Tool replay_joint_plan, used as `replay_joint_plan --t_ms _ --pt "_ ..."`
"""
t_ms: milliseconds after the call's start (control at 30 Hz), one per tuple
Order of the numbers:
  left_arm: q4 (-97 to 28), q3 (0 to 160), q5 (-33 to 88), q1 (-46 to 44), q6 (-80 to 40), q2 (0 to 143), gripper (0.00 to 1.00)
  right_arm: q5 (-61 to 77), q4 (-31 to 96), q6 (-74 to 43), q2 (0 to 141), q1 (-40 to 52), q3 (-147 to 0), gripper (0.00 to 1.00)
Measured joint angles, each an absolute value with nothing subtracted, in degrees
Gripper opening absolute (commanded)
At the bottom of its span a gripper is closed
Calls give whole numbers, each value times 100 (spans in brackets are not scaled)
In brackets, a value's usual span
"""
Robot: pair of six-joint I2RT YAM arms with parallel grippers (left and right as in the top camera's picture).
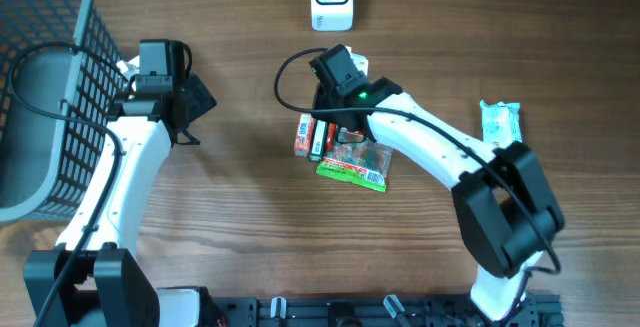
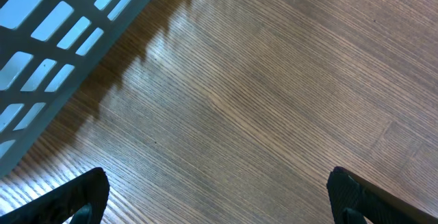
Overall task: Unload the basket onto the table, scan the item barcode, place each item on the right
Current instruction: 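Reach the right gripper to the red Nescafe sachet among the items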
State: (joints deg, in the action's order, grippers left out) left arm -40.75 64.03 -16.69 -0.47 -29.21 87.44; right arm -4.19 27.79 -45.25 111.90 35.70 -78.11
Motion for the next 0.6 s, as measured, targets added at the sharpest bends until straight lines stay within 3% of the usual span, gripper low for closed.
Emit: replay_joint_plan --t_ms 533,600 --pt "-4075 6403 -1669 -47 -2921 8744 100 -672 2689 -5050 11620 3566 -7811 32" --pt "-4075 6403 -1669 -47 -2921 8744 100 -738 2622 -5129 11655 3557 -7813 25"
